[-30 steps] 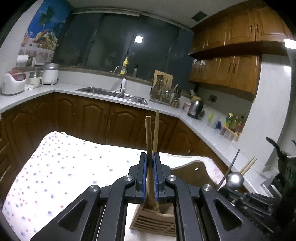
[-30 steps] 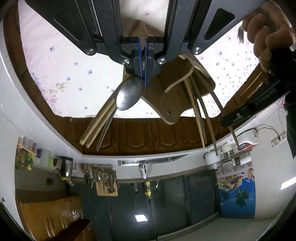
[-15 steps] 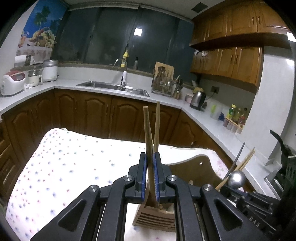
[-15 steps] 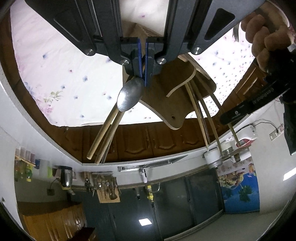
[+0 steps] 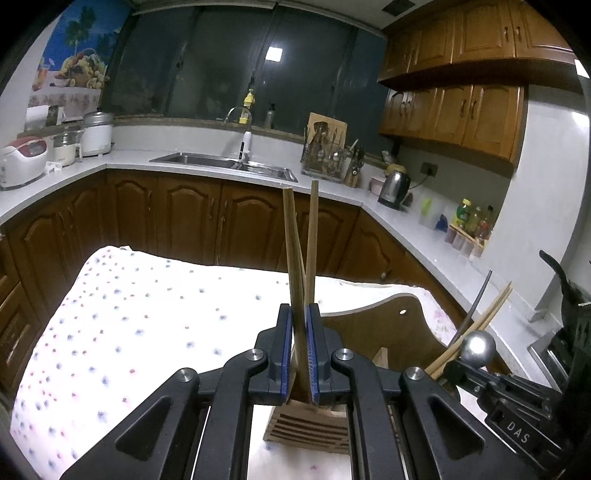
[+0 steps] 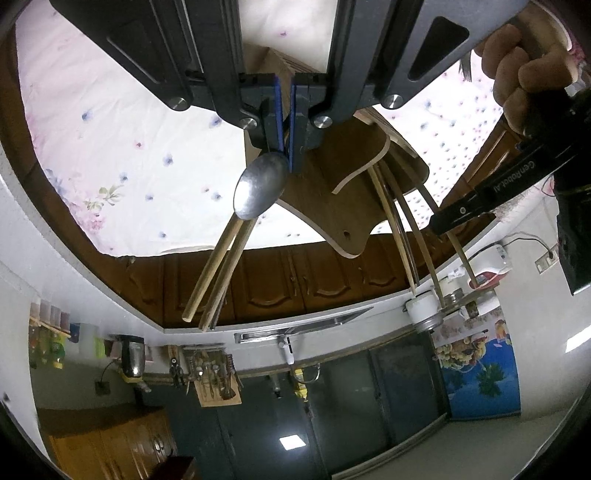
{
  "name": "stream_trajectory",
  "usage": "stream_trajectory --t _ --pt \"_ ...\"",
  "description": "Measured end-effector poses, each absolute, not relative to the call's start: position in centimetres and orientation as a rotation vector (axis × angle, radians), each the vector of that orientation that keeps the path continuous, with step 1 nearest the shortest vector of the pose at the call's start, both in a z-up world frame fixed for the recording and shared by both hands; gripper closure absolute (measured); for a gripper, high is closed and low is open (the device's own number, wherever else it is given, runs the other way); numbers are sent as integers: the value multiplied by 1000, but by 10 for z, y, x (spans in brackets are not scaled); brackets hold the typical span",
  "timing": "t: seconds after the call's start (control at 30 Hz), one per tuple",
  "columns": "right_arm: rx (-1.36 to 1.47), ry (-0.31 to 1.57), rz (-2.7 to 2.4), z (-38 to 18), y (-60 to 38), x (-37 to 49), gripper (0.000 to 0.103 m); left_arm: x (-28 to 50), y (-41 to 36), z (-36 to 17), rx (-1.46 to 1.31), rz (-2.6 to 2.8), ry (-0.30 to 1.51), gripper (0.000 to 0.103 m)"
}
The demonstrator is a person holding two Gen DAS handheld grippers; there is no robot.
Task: Organize utensils
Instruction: 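Open both tools to drop the spoon and chopstick into the holder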
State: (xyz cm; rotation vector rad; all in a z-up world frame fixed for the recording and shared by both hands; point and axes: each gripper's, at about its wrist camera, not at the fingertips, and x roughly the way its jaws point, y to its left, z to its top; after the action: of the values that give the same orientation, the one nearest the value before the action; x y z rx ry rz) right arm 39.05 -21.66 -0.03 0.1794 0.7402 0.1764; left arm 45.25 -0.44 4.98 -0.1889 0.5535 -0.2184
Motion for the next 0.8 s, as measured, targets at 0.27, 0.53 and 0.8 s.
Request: stream_trajectory --t 0.27,0.53,0.8 --pt "201 744 181 -1 -220 388 97 452 -6 48 -189 -217 576 95" --pt "211 713 177 9 -222 382 71 447 -6 52 -195 -212 580 85" --pt "196 699 158 14 -226 374 52 433 -1 57 -194 -182 581 56"
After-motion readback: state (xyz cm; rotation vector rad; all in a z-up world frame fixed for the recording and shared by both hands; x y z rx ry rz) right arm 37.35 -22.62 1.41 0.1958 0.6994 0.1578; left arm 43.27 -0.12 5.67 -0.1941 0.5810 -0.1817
